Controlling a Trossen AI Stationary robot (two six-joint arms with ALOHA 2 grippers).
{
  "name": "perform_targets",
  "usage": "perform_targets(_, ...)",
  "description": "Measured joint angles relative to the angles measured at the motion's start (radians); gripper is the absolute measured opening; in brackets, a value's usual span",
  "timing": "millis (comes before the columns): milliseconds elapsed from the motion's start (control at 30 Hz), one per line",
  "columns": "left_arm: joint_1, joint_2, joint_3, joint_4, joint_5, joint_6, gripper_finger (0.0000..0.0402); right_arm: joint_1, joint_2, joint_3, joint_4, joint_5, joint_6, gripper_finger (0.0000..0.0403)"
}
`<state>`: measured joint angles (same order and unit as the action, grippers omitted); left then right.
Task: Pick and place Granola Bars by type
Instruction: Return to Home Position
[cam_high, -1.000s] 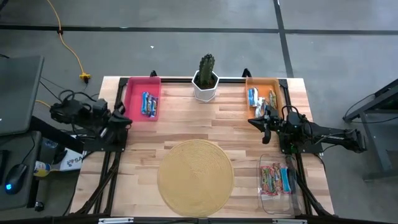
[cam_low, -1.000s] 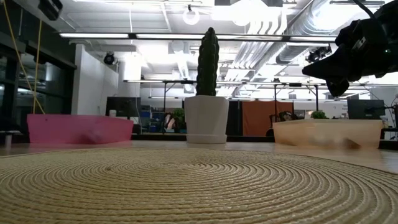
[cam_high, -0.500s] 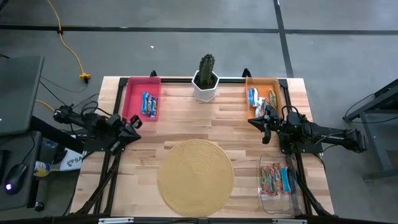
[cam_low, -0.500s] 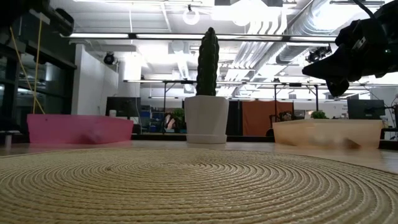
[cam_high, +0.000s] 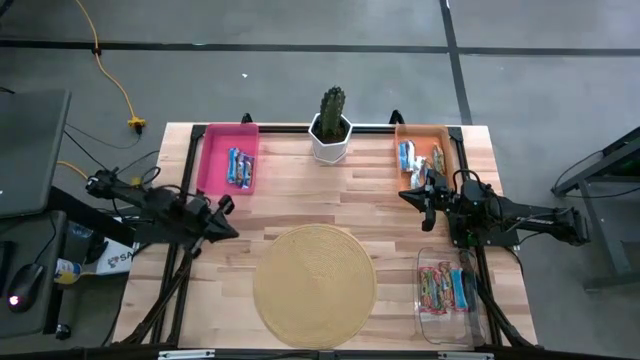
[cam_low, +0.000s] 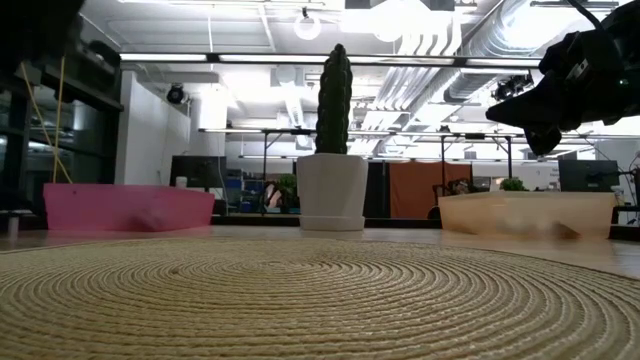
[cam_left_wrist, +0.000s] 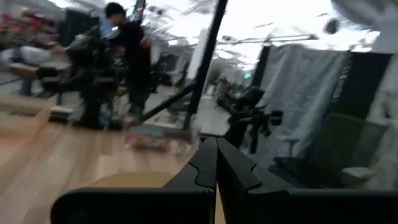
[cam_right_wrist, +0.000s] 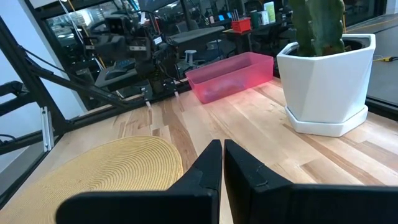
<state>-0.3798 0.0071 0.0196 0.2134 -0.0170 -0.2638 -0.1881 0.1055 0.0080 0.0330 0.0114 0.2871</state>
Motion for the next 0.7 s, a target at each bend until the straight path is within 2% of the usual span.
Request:
perform_targets(133,0.000,0.000,0.000,-0.024,-0.037,-0.002,0.0000,0.000,0.000,0.000,0.000,0.000,0.000,0.0000)
perform_targets(333,0.000,0.000,0.000,-0.085,-0.024,0.058,0.0000,0.000,0.000,0.000,0.000,0.000,0.000,0.0000)
perform_targets(500,0.000,0.000,0.000,-0.098,-0.059,0.036,0.0000,0.000,0.000,0.000,0.000,0.000,0.000,0.0000)
perform_targets(567,0.000,0.000,0.000,-0.109,-0.097,0.069,0.0000,0.000,0.000,0.000,0.000,0.000,0.000,0.0000)
perform_targets(700,0.000,0.012,0.001,-0.174,-0.288,0.239,0.0001,0.000,0.000,0.000,0.000,0.000,0.000,0.0000)
